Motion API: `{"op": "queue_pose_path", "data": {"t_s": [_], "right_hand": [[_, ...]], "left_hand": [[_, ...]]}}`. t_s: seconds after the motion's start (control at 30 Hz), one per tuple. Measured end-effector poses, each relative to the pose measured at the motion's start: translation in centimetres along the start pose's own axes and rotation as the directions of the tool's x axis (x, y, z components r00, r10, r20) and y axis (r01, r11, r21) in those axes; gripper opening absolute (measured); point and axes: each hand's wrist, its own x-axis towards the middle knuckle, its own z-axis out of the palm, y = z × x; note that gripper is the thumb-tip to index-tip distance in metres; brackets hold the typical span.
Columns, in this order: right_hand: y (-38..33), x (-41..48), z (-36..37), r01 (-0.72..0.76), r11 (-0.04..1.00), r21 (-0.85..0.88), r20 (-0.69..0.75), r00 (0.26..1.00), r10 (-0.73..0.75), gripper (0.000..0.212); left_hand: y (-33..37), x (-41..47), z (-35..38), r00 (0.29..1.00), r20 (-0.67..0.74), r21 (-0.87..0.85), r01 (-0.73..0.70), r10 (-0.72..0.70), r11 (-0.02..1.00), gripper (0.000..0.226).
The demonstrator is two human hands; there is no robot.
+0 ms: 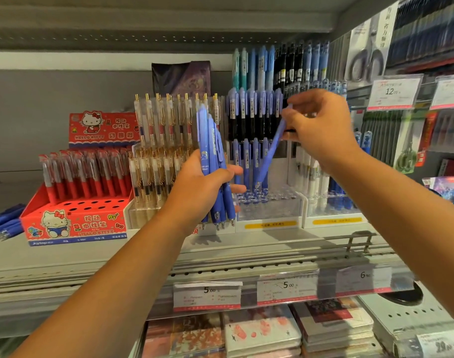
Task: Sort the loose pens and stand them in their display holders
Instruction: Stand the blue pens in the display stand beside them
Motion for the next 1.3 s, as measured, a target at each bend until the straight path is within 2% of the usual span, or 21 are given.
{"op": "queue_pose_path", "data": {"t_s": [0.1, 0.2, 0.3, 0.5, 0.63, 0.77, 0.93, 1.03, 1.1, 1.13, 1.17, 1.2, 1.23, 1.27, 1.3], "right_hand": [[0.6, 0.6, 0.0, 0.159, 0.93, -0.332, -0.021, 0.984, -0.175, 0.014], [1.0, 0.8, 0.6, 0.254, 0.829, -0.498, 0.031, 0.961, -0.276, 0.019], [1.4, 1.0, 1.3, 0.293, 0.747, -0.596, 0.073, 0.947, -0.314, 0.019], [2.1, 0.8, 2.3, 0.294, 0.681, -0.67, 0.151, 0.953, -0.263, 0.017], [2.7, 0.6, 2.8, 0.286, 0.568, -0.772, 0.262, 0.957, -0.126, 0.018], [2.6, 0.6, 2.7, 0.29, 0.505, -0.813, 0.286, 0.954, -0.088, 0.005], [2.3, 0.5, 2.4, 0.321, 0.424, -0.847, 0.347, 0.938, -0.016, 0.018], [1.9, -0.2, 2.3, 0.325, 0.424, -0.845, 0.347, 0.937, -0.027, 0.017], [1.4, -0.8, 2.4, 0.344, 0.471, -0.812, 0.331, 0.937, -0.113, 0.029], [1.0, -1.1, 2.5, 0.338, 0.57, -0.749, 0.314, 0.938, -0.144, 0.032], [0.3, -1.4, 2.7, 0.292, 0.722, -0.627, 0.291, 0.948, -0.13, 0.031], [-0.3, -1.7, 3.0, 0.189, 0.875, -0.446, 0.292, 0.955, -0.057, 0.027], [-0.9, -2.0, 3.2, 0.052, 0.969, -0.242, 0.338, 0.94, 0.034, 0.024], [-1.3, -2.2, 3.3, -0.063, 0.993, -0.095, 0.395, 0.914, 0.096, 0.023], [-1.6, -2.4, 3.3, -0.108, 0.994, -0.033, 0.44, 0.891, 0.111, 0.023]], "left_hand": [[0.1, -0.1, 0.0, 1.0, 0.01, -0.001, 0.007, -0.007, 1.0, 0.033], [0.1, -0.2, 0.1, 1.0, 0.016, 0.012, 0.006, -0.006, 1.0, 0.034], [0.0, -0.2, 0.1, 1.0, 0.016, 0.012, 0.011, -0.012, 1.0, 0.031], [-0.2, -0.1, 0.0, 1.0, 0.017, 0.034, 0.0, -0.001, 0.999, 0.029], [-0.1, -0.1, 0.0, 0.999, 0.032, 0.058, -0.017, 0.015, 0.998, 0.024], [-0.2, 0.0, 0.0, 0.999, 0.035, 0.077, -0.034, 0.031, 0.996, 0.022], [-0.2, -0.1, 0.0, 0.998, 0.054, 0.073, -0.039, 0.036, 0.997, 0.02], [-0.2, -0.2, 0.0, 0.997, 0.062, 0.076, -0.045, 0.04, 0.996, 0.019], [-0.1, -0.2, 0.0, 0.997, 0.067, 0.08, -0.05, 0.045, 0.996, 0.019], [-0.1, -0.2, 0.0, 0.997, 0.069, 0.084, -0.05, 0.045, 0.995, 0.02], [0.0, -0.2, 0.1, 0.997, 0.07, 0.089, -0.051, 0.045, 0.995, 0.02], [0.0, -0.2, 0.1, 0.996, 0.07, 0.091, -0.052, 0.046, 0.994, 0.02], [0.0, -0.2, 0.1, 0.996, 0.072, 0.085, -0.05, 0.044, 0.995, 0.02], [0.0, -0.2, 0.2, 0.996, 0.077, 0.074, -0.047, 0.041, 0.996, 0.02], [0.0, -0.1, 0.2, 0.996, 0.085, 0.064, -0.046, 0.041, 0.997, 0.021]]}}
